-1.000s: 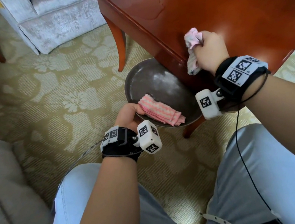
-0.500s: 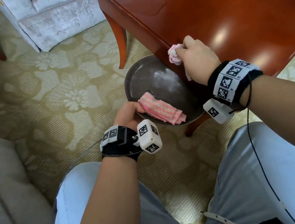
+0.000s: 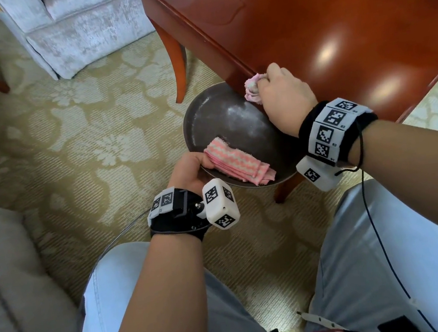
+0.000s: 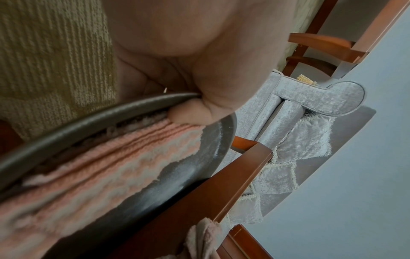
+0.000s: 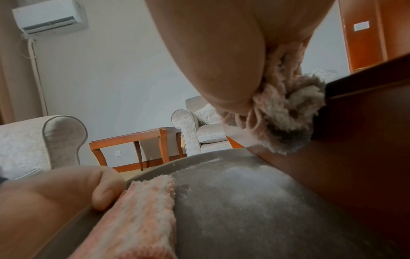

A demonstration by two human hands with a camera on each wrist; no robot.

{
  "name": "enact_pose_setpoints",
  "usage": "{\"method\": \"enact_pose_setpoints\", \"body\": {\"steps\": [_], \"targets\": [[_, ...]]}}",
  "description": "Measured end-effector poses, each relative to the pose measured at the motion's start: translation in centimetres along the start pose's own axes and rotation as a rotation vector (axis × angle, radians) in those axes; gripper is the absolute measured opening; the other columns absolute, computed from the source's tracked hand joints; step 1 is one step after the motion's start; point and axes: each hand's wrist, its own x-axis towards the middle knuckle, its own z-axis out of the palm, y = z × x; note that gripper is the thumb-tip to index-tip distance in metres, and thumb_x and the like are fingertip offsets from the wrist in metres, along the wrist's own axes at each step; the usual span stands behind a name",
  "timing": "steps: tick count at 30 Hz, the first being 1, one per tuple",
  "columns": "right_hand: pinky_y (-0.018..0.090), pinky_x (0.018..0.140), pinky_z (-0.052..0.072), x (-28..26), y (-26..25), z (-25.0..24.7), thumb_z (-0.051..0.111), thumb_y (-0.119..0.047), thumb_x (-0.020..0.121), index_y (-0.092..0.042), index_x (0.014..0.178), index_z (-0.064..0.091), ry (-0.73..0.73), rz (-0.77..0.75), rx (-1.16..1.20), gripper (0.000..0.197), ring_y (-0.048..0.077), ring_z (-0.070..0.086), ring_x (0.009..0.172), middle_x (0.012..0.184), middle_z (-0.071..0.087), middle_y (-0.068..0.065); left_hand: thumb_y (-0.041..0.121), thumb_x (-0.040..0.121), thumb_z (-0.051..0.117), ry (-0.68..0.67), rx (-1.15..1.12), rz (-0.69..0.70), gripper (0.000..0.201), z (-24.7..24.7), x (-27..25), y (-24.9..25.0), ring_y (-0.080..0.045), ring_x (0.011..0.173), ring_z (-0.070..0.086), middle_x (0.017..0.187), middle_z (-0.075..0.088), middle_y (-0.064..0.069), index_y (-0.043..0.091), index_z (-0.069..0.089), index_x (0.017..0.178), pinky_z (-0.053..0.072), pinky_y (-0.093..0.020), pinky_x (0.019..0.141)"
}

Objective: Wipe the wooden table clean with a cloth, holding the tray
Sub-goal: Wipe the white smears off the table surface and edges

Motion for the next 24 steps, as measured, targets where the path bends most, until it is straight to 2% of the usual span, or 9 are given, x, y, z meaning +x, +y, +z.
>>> {"method": "enact_pose_setpoints", "body": {"steps": [5, 10, 11, 13, 15, 17, 19, 22, 24], "targets": [[0.038, 0.07, 0.034, -0.4, 0.1, 0.2, 0.049, -0.002, 0.093, 0.001, 0.126, 0.05, -0.027, 0.058, 0.073, 0.034, 0.034, 0.046, 0.112, 0.123, 0.041, 0.017, -0.004, 0.075, 0.027, -0.005, 0.014, -0.003, 0.033, -0.2, 0.2, -0.1, -0.034, 0.073, 0.066, 0.087, 0.06, -0.018, -0.001, 0.054, 0.093, 0.058, -0.036, 0.06], [0.044, 0.079, 0.043, -1.0, 0.0, 0.3, 0.048, -0.003, 0.093, 0.0, 0.123, 0.053, -0.014, 0.108, 0.158, 0.03, 0.037, 0.049, 0.109, 0.122, 0.044, 0.018, -0.003, 0.078, 0.025, -0.024, 0.008, -0.007, 0.033, 0.1, -0.3, -0.2, -0.033, 0.067, 0.068, 0.081, 0.062, -0.018, -0.003, 0.058, 0.084, 0.058, -0.035, 0.058], [0.044, 0.081, 0.045, -1.2, 0.1, 0.6, 0.05, -0.004, 0.092, -0.002, 0.118, 0.057, -0.046, 0.071, 0.192, 0.027, 0.038, 0.051, 0.107, 0.119, 0.046, 0.017, -0.002, 0.079, 0.025, -0.028, 0.004, -0.016, 0.034, 0.2, -0.4, -0.2, -0.033, 0.065, 0.068, 0.079, 0.063, -0.018, -0.004, 0.058, 0.082, 0.058, -0.034, 0.057], [0.041, 0.083, 0.048, -1.9, 0.3, 1.3, 0.056, -0.001, 0.085, -0.006, 0.102, 0.065, -0.115, -0.099, 0.284, 0.02, 0.038, 0.056, 0.098, 0.107, 0.05, 0.014, -0.002, 0.08, 0.024, -0.025, 0.018, -0.024, 0.034, 0.4, -0.7, -0.2, -0.031, 0.06, 0.067, 0.073, 0.063, -0.017, -0.004, 0.058, 0.078, 0.058, -0.032, 0.055], [0.041, 0.08, 0.048, -2.0, 0.8, 1.1, 0.054, -0.002, 0.081, -0.006, 0.092, 0.07, -0.052, -0.182, 0.418, 0.02, 0.036, 0.058, 0.09, 0.096, 0.054, 0.014, -0.002, 0.081, 0.024, -0.021, 0.03, -0.022, 0.034, 0.5, -0.9, -0.1, -0.03, 0.056, 0.067, 0.068, 0.063, -0.016, -0.003, 0.057, 0.076, 0.057, -0.031, 0.051], [0.043, 0.076, 0.047, -0.4, 1.7, 0.1, 0.046, -0.008, 0.079, -0.005, 0.094, 0.072, 0.12, -0.132, 0.536, 0.031, 0.035, 0.057, 0.086, 0.092, 0.056, 0.018, -0.002, 0.081, 0.023, -0.022, 0.021, -0.019, 0.033, 0.5, -0.8, 0.0, -0.031, 0.055, 0.066, 0.069, 0.062, -0.016, -0.003, 0.056, 0.077, 0.057, -0.032, 0.051], [0.044, 0.076, 0.047, 1.3, 2.6, -0.7, 0.044, -0.007, 0.078, -0.01, 0.098, 0.073, 0.197, -0.051, 0.569, 0.035, 0.037, 0.056, 0.088, 0.095, 0.055, 0.019, -0.002, 0.08, 0.025, -0.013, 0.026, -0.021, 0.029, 0.3, -0.7, -0.1, -0.031, 0.057, 0.066, 0.072, 0.059, -0.016, -0.001, 0.054, 0.078, 0.057, -0.032, 0.052], [0.04, 0.081, 0.044, 2.9, 2.6, -1.1, 0.05, -0.005, 0.086, -0.022, 0.11, 0.073, 0.202, -0.04, 0.485, 0.037, 0.036, 0.051, 0.099, 0.106, 0.055, 0.012, -0.002, 0.077, 0.027, -0.028, 0.022, -0.018, 0.028, 0.1, -0.5, -0.3, -0.032, 0.062, 0.065, 0.074, 0.059, -0.016, -0.001, 0.055, 0.08, 0.058, -0.033, 0.057], [0.039, 0.079, 0.04, 3.1, 1.8, -1.2, 0.048, -0.008, 0.09, -0.02, 0.114, 0.071, 0.117, -0.101, 0.384, 0.035, 0.035, 0.045, 0.106, 0.114, 0.053, 0.011, -0.002, 0.079, 0.025, -0.031, 0.028, -0.009, 0.03, 0.2, -0.5, -0.3, -0.031, 0.059, 0.065, 0.068, 0.061, -0.015, -0.001, 0.055, 0.075, 0.058, -0.031, 0.054]]}}
